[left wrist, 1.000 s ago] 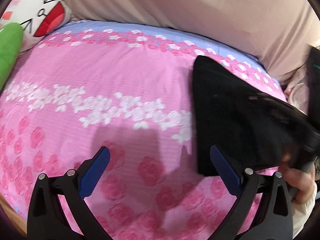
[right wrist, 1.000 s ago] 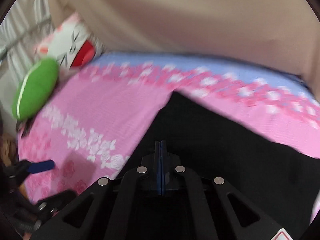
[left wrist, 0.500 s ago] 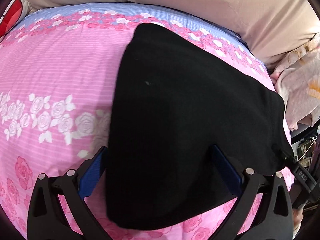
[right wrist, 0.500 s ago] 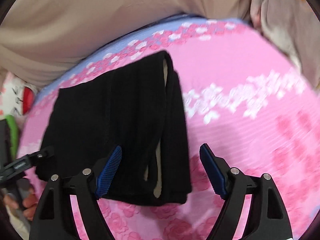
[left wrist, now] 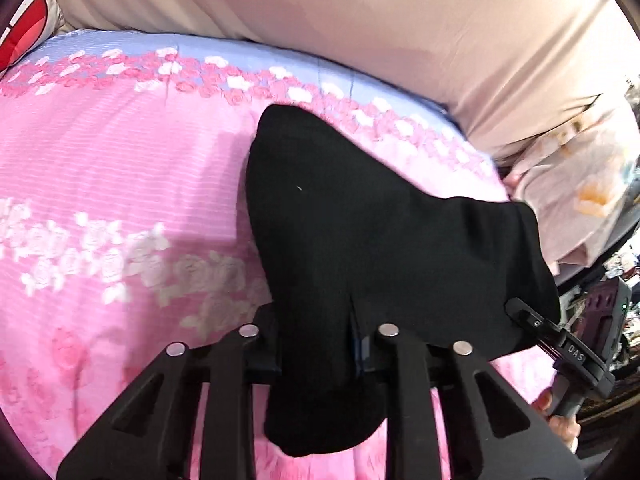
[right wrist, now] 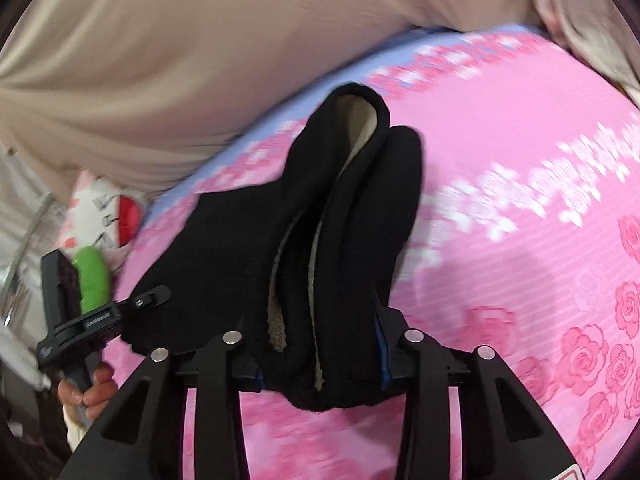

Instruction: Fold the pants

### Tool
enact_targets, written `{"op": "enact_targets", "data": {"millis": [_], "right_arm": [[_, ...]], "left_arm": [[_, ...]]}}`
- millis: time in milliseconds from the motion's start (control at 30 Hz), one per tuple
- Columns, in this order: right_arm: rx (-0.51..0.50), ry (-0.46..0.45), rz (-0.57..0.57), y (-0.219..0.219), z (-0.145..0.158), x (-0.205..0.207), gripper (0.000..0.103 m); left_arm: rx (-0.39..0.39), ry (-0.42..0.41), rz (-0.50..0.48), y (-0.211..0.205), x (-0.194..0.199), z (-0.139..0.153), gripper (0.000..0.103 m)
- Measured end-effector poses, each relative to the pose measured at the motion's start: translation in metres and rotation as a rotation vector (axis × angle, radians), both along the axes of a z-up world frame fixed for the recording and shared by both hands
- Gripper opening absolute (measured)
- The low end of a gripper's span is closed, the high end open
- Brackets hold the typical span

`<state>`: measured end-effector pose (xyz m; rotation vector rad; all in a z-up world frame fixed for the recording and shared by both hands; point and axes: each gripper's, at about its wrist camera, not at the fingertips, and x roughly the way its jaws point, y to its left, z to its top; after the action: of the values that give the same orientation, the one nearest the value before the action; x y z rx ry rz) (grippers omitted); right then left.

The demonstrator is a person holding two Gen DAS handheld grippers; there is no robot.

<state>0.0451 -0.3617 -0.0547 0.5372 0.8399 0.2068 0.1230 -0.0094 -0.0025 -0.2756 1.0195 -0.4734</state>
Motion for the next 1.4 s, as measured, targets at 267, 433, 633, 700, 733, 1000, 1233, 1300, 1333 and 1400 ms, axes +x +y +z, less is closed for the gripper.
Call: {"op": "enact_targets", "data": {"millis": [267,433,633,700,733,1000,1233,1300,1333,1400], "right_arm": [[-0.074,0.080,0.149,0.052,-0.010,-0.042,0.062],[-0.036,0.067,0.027,0.036,-0.007,-0.067,0.066],[-0.115,0.061,0.065,0.051,-0.001,-0.040,0.043],[-0.169,0.047,0.063,0.062,0.002,-0.033,0.039],[-0.199,0.033,0.066,0.065,0.006,-0.030,0.037],[-0.219,-0.122,0.066,0.064,0.070,-0.040,0.008],[-0.120,0.005,-0.025,0.028,0.026,-0.039,0.034],[-0.148,-0.038,-0.013,0.033,0.042,-0.032,0.069],[-0.176,-0.060,0.012,0.038,0.049,-0.020,0.069],[-0.218,-0.045,0.026,0.044,0.049,0.006,0.069]], "left_arm": [[0.143,0.022,-0.003,0.062,-0.075,-0.002,0.034],[0.245,-0.080,0.073,0.065,-0.098,-0.001,0.063],[0.339,-0.251,0.122,0.048,-0.099,0.026,0.094],[0.348,-0.233,0.131,0.044,-0.091,0.022,0.094],[0.354,-0.227,0.143,0.044,-0.089,0.020,0.094],[0.382,-0.211,0.194,0.050,-0.080,0.011,0.094],[0.434,-0.143,0.195,0.050,-0.071,-0.019,0.094],[0.434,-0.146,0.196,0.049,-0.071,-0.019,0.095],[0.439,-0.145,0.197,0.049,-0.069,-0.020,0.096],[0.443,-0.143,0.205,0.049,-0.068,-0.021,0.097]]}}
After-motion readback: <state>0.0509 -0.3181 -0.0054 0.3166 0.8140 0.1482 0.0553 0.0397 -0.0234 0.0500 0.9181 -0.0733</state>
